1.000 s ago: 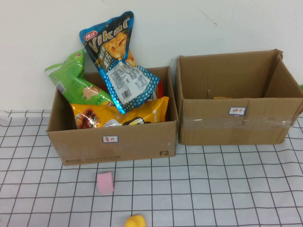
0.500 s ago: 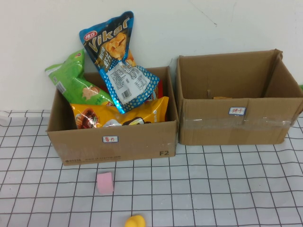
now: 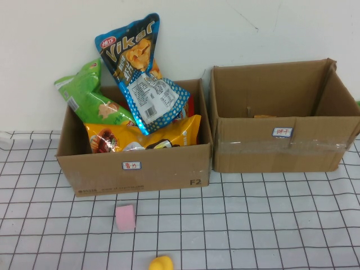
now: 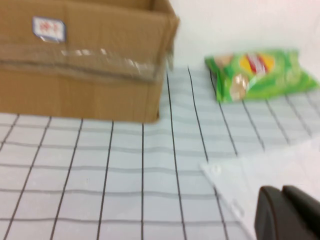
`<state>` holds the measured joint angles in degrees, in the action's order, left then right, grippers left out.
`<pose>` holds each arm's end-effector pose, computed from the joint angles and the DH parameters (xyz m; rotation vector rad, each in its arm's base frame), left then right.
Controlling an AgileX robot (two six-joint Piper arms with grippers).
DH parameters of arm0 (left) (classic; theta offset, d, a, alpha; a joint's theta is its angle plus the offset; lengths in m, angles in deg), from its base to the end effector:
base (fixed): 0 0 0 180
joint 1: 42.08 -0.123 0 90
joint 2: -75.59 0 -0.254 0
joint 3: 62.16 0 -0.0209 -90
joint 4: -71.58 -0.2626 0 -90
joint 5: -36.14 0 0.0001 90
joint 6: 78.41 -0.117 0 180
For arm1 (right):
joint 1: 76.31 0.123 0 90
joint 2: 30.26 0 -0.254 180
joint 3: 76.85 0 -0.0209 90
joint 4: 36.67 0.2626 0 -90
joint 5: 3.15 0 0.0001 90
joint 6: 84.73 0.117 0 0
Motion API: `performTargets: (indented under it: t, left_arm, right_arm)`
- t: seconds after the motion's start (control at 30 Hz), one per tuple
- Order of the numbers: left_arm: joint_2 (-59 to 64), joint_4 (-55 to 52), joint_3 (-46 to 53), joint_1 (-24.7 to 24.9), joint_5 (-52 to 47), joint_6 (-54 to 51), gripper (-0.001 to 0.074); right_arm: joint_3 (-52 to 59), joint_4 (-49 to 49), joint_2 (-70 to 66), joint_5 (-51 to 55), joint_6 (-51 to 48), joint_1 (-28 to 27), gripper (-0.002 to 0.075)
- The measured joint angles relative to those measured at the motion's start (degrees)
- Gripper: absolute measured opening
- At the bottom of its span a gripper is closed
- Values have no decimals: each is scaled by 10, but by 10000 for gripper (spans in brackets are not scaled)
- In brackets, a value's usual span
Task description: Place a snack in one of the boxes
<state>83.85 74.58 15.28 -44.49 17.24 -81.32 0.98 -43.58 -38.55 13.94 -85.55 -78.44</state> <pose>0.1221 0.0031 0.1705 -0.0253 1.8250 0.0151 0.1229 -0.0087 0.1717 -0.0580 1.8008 -0.1509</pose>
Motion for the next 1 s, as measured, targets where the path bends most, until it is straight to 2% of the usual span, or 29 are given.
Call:
performTargets:
  t: [0.13, 1.0]
  left_arm:
    - [0, 0, 0, 0, 0, 0, -1]
    - [0, 0, 0, 0, 0, 0, -1]
  right_arm:
    - [0, -11, 0, 21, 32, -1, -1]
    - [0, -11, 0, 23, 36, 15, -1]
